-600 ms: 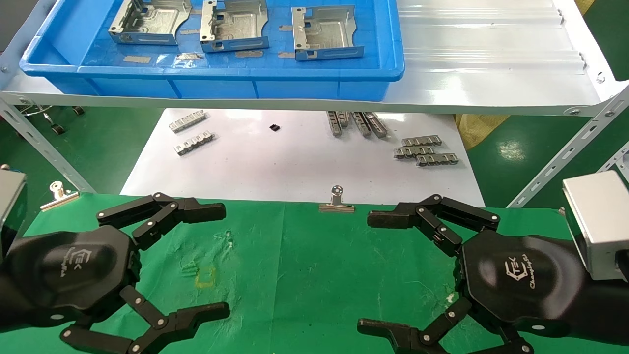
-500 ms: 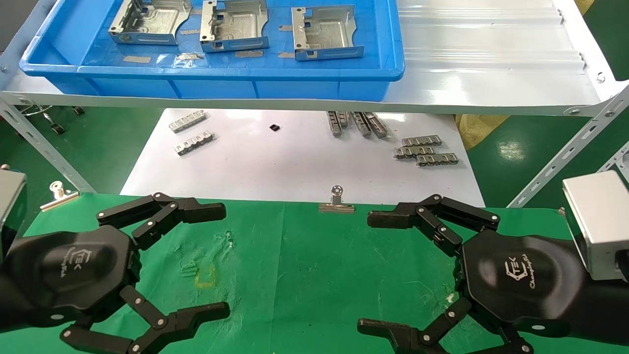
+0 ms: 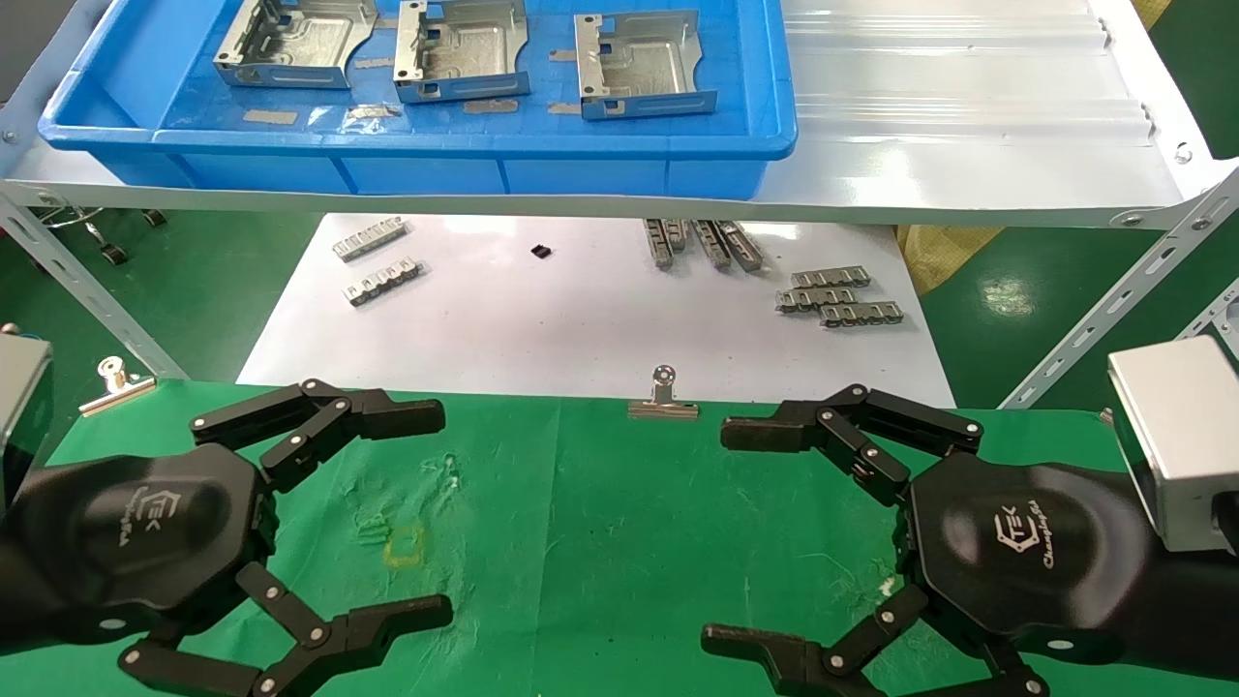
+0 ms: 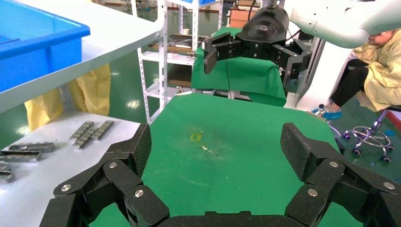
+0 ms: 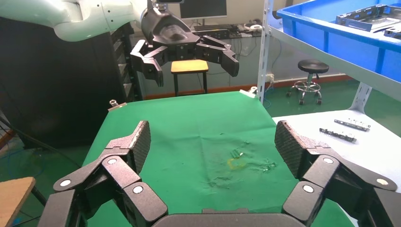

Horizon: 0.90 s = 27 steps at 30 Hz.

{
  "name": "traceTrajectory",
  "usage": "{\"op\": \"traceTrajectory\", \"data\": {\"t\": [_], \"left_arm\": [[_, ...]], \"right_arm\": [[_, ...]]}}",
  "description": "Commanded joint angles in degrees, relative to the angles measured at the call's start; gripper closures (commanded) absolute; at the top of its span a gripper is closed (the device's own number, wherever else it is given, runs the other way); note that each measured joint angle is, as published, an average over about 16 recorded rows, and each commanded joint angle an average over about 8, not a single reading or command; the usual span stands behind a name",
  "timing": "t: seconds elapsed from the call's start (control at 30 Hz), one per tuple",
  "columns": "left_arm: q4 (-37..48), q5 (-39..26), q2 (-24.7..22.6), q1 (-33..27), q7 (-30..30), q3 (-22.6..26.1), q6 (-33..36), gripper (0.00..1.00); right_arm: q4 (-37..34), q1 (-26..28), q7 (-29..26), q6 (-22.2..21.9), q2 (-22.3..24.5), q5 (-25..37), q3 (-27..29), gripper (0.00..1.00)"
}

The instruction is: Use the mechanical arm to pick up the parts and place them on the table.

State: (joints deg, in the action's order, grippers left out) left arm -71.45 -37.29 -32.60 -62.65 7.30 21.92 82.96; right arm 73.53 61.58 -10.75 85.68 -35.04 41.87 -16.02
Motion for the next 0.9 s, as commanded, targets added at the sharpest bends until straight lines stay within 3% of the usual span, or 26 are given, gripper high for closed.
{"op": "traceTrajectory", "data": {"t": [0.03, 0.9], "left_arm": [[0.00, 0.00, 0.00, 0.00, 0.00, 0.00, 0.00, 0.00], [0.00, 0.00, 0.00, 0.00, 0.00, 0.00, 0.00, 0.00]], "right_arm": [[0.00, 0.00, 0.00, 0.00, 0.00, 0.00, 0.00, 1.00], [0.00, 0.00, 0.00, 0.00, 0.00, 0.00, 0.00, 1.00]]}}
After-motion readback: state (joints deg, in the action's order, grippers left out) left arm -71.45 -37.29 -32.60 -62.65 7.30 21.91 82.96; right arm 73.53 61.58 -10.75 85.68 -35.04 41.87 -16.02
